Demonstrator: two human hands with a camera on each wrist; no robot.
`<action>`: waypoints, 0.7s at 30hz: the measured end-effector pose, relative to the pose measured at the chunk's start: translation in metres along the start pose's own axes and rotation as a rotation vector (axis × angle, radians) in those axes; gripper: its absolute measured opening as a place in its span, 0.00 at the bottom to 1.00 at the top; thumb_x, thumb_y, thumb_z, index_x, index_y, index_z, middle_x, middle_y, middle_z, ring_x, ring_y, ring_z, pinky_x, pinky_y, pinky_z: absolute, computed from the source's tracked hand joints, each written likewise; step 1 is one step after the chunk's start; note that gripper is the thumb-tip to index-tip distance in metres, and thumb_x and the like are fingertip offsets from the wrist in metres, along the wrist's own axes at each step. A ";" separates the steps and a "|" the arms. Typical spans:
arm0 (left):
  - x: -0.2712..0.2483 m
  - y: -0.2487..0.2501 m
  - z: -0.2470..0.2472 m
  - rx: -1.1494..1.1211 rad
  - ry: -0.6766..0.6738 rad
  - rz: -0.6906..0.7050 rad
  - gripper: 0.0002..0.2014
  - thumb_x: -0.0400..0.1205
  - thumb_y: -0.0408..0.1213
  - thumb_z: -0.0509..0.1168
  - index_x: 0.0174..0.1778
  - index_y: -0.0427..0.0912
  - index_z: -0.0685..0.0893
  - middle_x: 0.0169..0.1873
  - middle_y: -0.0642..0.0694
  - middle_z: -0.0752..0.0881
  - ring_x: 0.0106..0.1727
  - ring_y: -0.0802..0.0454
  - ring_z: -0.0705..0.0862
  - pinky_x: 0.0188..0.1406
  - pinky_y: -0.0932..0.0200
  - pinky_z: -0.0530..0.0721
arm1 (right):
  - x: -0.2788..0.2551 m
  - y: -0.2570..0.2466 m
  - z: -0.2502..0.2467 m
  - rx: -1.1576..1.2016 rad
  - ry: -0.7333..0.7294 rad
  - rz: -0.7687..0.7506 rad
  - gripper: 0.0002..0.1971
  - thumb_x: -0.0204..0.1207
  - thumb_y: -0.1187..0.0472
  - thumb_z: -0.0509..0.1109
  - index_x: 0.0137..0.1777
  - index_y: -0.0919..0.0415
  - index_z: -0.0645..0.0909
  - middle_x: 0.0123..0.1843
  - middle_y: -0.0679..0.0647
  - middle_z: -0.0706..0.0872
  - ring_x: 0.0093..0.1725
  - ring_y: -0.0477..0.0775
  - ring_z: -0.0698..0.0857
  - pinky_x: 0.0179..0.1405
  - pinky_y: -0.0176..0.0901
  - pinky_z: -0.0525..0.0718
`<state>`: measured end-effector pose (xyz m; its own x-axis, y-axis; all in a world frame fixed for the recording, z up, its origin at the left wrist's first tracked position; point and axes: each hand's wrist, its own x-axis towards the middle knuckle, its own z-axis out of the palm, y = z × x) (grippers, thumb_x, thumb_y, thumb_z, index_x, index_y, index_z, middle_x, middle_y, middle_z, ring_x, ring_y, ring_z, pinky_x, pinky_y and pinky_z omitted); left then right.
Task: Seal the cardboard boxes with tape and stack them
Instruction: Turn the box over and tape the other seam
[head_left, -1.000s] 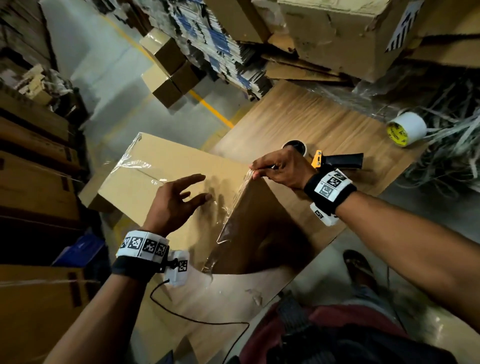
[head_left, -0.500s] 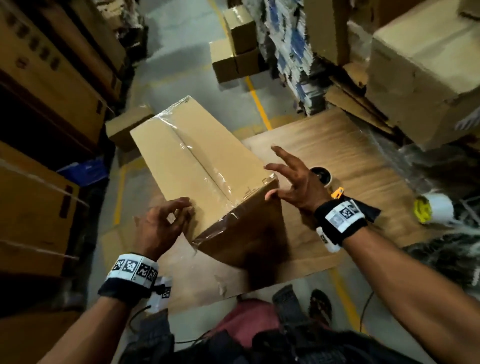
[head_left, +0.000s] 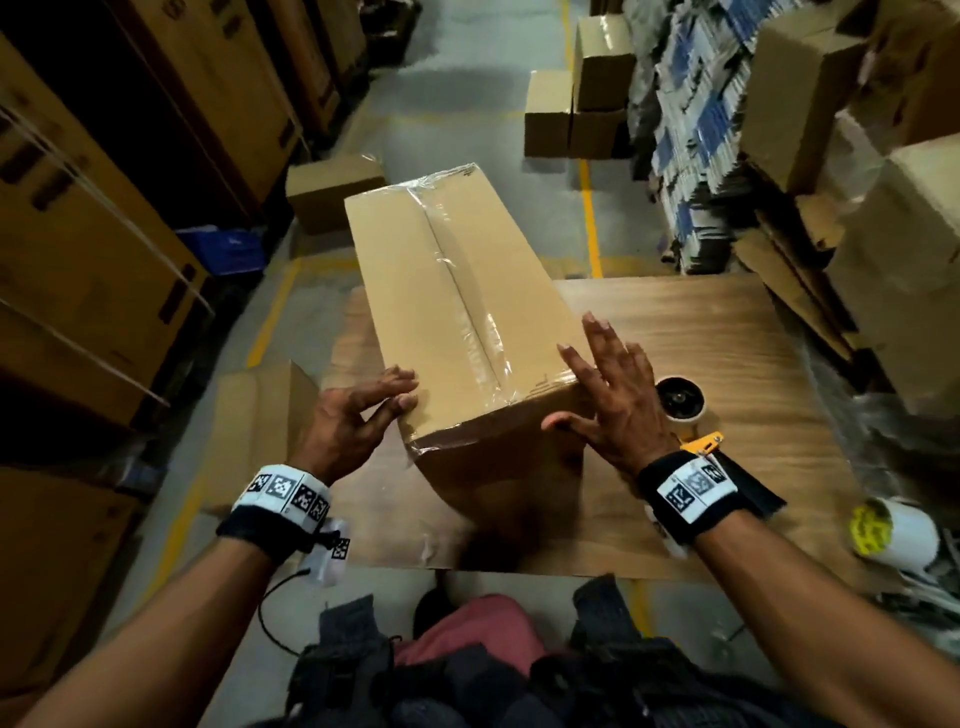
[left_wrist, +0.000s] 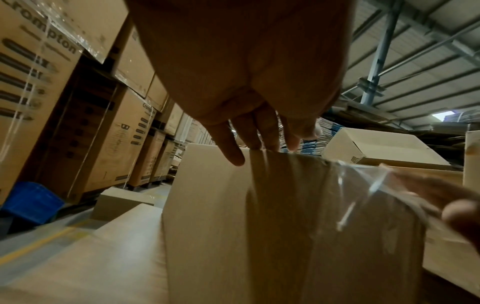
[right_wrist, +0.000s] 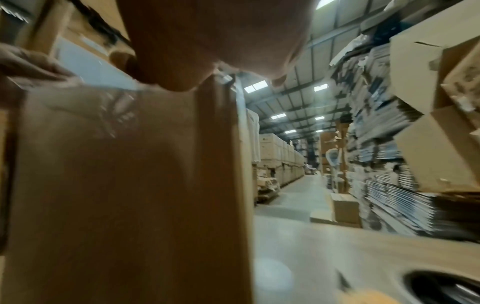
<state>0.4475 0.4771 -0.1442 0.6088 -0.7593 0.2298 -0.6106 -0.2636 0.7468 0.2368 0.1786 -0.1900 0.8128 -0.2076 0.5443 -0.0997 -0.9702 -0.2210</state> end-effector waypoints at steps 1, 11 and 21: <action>-0.001 -0.002 -0.004 -0.011 -0.041 -0.001 0.14 0.86 0.35 0.72 0.68 0.42 0.91 0.69 0.50 0.88 0.77 0.62 0.80 0.80 0.55 0.78 | 0.008 -0.013 0.000 -0.010 0.040 -0.038 0.43 0.79 0.26 0.62 0.85 0.55 0.72 0.90 0.64 0.60 0.91 0.61 0.58 0.86 0.69 0.57; 0.002 -0.023 -0.027 0.152 -0.372 0.081 0.34 0.81 0.35 0.78 0.83 0.57 0.78 0.85 0.58 0.71 0.88 0.65 0.60 0.88 0.57 0.62 | 0.025 -0.044 0.037 -0.173 0.024 -0.260 0.29 0.88 0.35 0.60 0.77 0.55 0.83 0.83 0.57 0.76 0.85 0.61 0.72 0.78 0.71 0.72; 0.007 -0.028 -0.029 0.343 -0.310 0.261 0.34 0.77 0.53 0.80 0.80 0.56 0.81 0.82 0.56 0.75 0.85 0.56 0.70 0.78 0.46 0.80 | 0.045 -0.088 0.032 -0.199 -0.104 -0.266 0.37 0.88 0.31 0.49 0.86 0.57 0.70 0.88 0.60 0.68 0.89 0.62 0.63 0.84 0.74 0.60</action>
<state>0.4838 0.4968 -0.1453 0.2680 -0.9521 0.1471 -0.8840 -0.1823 0.4306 0.3005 0.2590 -0.1719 0.8785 0.0600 0.4739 0.0222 -0.9961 0.0850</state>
